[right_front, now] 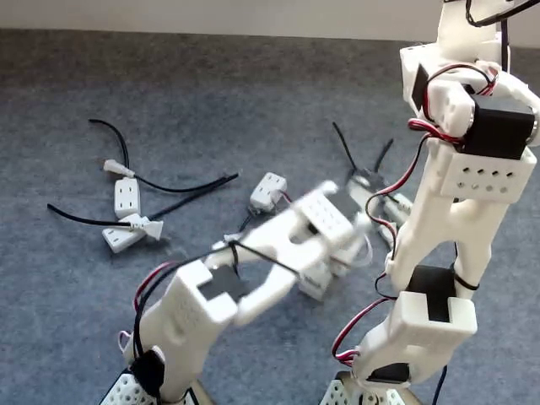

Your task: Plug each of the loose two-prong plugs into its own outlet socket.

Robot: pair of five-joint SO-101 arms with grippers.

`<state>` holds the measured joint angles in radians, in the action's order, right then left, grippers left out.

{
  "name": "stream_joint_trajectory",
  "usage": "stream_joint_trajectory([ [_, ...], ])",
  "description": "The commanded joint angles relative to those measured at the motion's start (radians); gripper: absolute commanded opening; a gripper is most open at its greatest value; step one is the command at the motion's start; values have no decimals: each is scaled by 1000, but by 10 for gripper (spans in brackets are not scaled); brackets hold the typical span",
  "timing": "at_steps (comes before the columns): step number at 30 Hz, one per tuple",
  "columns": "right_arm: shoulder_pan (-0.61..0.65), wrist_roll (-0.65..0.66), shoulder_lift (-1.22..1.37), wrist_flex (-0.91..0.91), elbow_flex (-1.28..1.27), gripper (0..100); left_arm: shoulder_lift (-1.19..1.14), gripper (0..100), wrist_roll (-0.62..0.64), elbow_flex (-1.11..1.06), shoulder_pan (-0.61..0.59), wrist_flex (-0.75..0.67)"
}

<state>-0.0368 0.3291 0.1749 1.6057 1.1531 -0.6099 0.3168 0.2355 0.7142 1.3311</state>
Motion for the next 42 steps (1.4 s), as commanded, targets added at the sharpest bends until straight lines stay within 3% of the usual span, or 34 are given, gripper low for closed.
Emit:
stream_joint_trajectory([
  [1,-5,11,-22,5,47,297,-79,13,-149,157,-200,97],
  [7,-5,11,-22,5,47,297,-203,23,-262,346,-249,219],
  [13,-5,11,-22,7,47,297,-231,168,-287,496,-222,425],
  [16,-5,11,-22,7,47,297,-199,171,-400,498,-265,430],
  [20,-5,11,-24,7,47,297,-105,172,-463,498,-314,431],
  [26,-7,11,-24,7,47,297,53,212,-539,417,-239,431],
  [29,-10,11,-28,7,47,297,77,245,-543,349,-183,430],
  [35,-10,11,-116,36,39,297,-5,220,-539,263,-70,379],
  [42,-13,55,-139,41,36,297,2,224,-509,254,-139,371],
])
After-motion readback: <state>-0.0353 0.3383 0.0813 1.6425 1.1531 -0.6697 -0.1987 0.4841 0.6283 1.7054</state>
